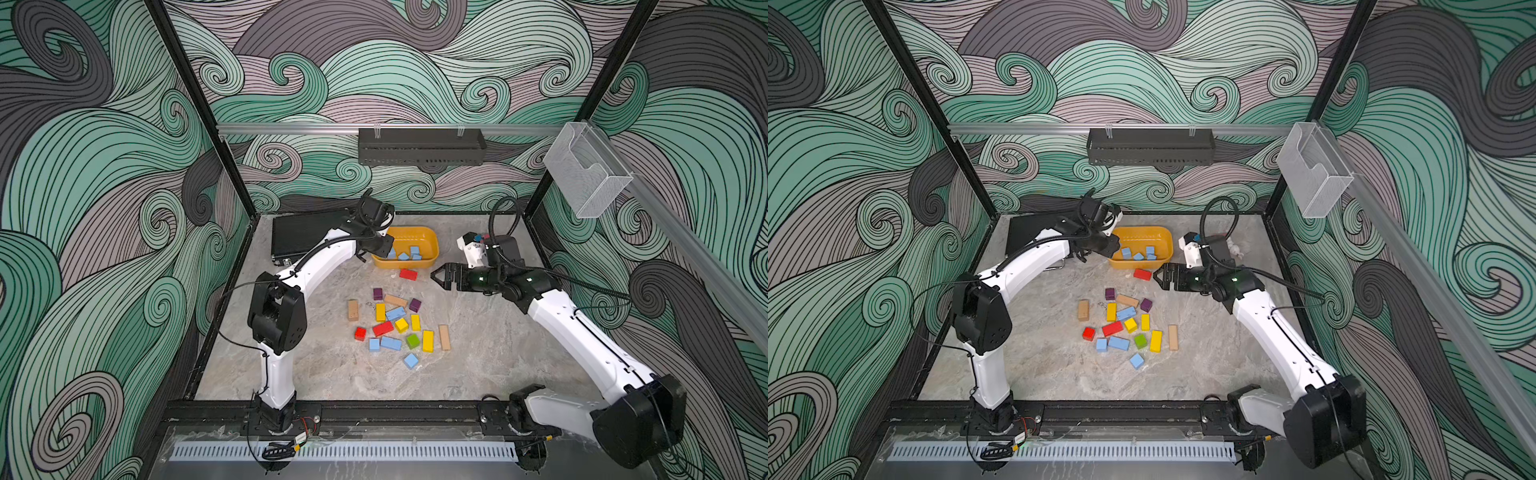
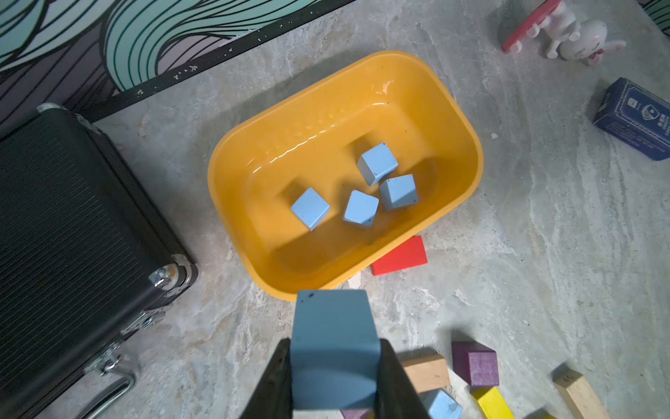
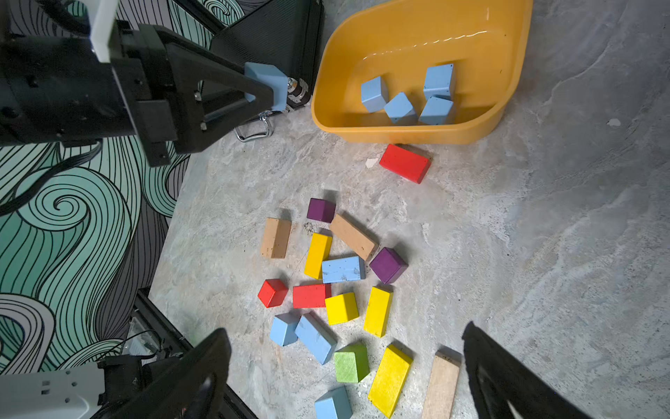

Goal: Pick out the blue building blocks
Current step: Place the building block in the storage box.

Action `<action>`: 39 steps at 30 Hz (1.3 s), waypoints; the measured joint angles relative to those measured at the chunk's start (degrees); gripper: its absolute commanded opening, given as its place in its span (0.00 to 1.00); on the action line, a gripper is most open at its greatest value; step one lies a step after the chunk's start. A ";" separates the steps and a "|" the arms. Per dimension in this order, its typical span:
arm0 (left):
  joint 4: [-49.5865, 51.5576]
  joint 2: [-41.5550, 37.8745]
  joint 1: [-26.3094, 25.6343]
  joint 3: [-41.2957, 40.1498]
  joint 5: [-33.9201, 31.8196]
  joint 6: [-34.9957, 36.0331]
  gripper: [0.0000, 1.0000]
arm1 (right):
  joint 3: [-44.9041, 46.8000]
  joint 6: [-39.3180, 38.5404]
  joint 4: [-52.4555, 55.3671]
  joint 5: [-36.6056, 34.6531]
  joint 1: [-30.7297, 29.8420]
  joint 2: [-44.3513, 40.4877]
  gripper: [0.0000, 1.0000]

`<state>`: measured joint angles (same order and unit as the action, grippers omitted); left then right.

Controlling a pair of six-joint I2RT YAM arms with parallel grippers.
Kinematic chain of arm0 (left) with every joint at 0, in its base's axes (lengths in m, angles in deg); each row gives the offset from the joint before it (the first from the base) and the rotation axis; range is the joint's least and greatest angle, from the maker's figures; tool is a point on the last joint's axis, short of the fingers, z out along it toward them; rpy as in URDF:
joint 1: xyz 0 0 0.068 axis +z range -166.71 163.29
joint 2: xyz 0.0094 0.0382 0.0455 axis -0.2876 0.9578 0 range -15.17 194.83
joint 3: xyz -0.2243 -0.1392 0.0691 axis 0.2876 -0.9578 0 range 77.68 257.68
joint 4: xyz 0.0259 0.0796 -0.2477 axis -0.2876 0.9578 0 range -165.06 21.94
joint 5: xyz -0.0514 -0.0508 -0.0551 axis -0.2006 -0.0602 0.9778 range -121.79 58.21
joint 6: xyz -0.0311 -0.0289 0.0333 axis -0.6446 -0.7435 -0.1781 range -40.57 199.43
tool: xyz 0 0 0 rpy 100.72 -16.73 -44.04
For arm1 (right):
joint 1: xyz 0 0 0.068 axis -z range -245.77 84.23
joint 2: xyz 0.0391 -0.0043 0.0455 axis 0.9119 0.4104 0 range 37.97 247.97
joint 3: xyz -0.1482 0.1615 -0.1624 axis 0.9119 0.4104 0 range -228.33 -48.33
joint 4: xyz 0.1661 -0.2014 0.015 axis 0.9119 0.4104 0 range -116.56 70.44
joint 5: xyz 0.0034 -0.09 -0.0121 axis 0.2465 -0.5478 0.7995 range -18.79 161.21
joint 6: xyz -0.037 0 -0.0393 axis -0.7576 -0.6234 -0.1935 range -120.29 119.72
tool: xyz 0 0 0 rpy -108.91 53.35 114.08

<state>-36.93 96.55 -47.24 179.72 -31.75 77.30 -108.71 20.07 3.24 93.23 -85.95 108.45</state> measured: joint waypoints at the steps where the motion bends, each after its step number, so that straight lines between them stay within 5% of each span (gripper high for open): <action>1: -0.33 1.18 0.00 0.72 0.37 0.00 0.00 | -0.09 -0.22 -0.02 -0.07 0.26 0.44 1.00; 25: -0.22 27.56 0.00 27.50 4.70 1.29 0.00 | -0.85 -2.23 -3.63 0.57 4.26 8.35 0.99; 39: 0.87 32.02 0.13 30.16 5.90 1.51 0.04 | -0.85 -3.08 -5.44 1.03 4.96 9.40 1.00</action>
<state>-36.06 128.57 -47.11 209.88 -25.85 78.81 -109.56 16.99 -2.20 94.26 -80.99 117.85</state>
